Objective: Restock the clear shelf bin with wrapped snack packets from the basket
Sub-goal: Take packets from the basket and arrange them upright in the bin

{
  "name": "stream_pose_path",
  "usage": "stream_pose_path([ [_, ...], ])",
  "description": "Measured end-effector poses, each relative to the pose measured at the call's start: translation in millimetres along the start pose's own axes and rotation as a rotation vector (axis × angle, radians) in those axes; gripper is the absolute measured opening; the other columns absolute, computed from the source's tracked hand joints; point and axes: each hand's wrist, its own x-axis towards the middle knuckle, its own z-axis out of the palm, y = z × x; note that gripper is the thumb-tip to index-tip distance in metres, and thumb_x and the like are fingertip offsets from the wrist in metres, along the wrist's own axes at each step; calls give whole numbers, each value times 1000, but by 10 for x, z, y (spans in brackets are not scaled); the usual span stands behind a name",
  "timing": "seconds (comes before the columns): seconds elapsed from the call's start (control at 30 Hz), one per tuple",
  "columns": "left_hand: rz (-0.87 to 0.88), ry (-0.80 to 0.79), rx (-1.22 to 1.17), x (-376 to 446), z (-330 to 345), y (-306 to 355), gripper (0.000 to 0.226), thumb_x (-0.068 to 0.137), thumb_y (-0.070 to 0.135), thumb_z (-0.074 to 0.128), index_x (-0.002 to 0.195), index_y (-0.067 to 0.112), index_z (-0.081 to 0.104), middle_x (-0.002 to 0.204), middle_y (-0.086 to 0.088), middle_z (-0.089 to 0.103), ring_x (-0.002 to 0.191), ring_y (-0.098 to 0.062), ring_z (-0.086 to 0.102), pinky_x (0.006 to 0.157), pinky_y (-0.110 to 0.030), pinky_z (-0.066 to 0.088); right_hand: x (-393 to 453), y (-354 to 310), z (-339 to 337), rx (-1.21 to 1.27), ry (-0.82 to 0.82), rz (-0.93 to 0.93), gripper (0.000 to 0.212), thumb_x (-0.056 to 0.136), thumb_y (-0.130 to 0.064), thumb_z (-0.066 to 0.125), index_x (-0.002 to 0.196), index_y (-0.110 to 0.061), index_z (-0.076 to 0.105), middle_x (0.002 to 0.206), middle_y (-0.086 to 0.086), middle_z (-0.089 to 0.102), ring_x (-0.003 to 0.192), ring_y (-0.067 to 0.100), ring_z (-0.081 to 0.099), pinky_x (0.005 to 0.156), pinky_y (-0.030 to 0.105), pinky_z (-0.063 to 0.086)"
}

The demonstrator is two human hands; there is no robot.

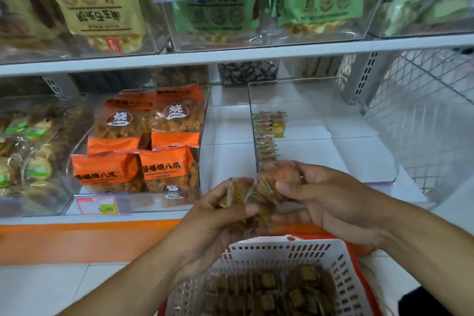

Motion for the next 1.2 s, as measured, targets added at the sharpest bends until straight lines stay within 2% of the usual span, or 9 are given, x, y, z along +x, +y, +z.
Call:
stream_pose_path([
  [0.17,23,18,-101,-52,-18,28,48,63,6,82,110,13,75,114,-22,71,88,-34,72,72,-43,62,19,55,47,-9,-38,7,49,77,-12,68,125,-2,65,123,22,69,116,35,66,104,46,51],
  [0.33,29,43,-137,-97,-25,42,37,71,13,78,108,15,76,116,-20,70,85,-33,72,66,-41,61,8,38,47,80,-2,-8,52,72,-4,70,123,-6,66,118,16,73,106,25,72,82,30,61],
  [0.5,13,113,-150,-101,-7,59,36,76,37,81,100,11,79,106,-20,74,78,-29,75,56,-36,61,-27,79,94,101,5,9,46,74,-5,72,120,-6,69,104,15,74,84,22,73,68,35,61],
  [0.6,26,81,-104,-97,1,45,49,62,37,95,102,12,79,111,-18,74,85,-26,75,61,-35,62,-33,95,113,92,25,-3,44,77,-8,71,121,-6,68,109,18,73,90,25,73,69,35,62],
  [0.7,37,56,-102,-92,3,28,71,41,21,104,107,13,79,115,-17,72,91,-26,74,67,-36,62,-32,104,117,117,21,-7,46,79,-7,69,124,0,65,119,22,71,100,28,71,76,35,62],
  [0.8,34,43,-157,-101,3,44,71,36,17,105,102,16,81,107,-15,76,86,-22,76,62,-32,62,-46,95,108,169,-10,12,48,76,-2,69,124,1,63,119,23,71,100,28,73,81,37,63],
  [0.97,5,51,-251,-118,-15,136,63,37,22,105,96,14,82,98,-12,76,76,-20,76,52,-27,60,-71,-16,37,101,17,-89,41,71,-5,75,112,-11,75,107,16,74,88,25,72,71,36,62],
  [1.1,-57,58,-212,-137,-13,117,26,70,22,86,95,15,82,100,-12,76,79,-22,76,54,-27,60,-90,-31,26,-48,-9,-131,43,69,-4,83,109,-14,74,111,17,73,94,30,71,73,35,62],
  [1.2,-94,50,-111,-140,10,78,35,64,20,92,97,18,82,101,-13,77,82,-23,77,57,-29,61,-82,51,52,-14,-17,-82,43,71,-1,76,114,-5,69,120,31,65,99,36,70,75,37,63],
])
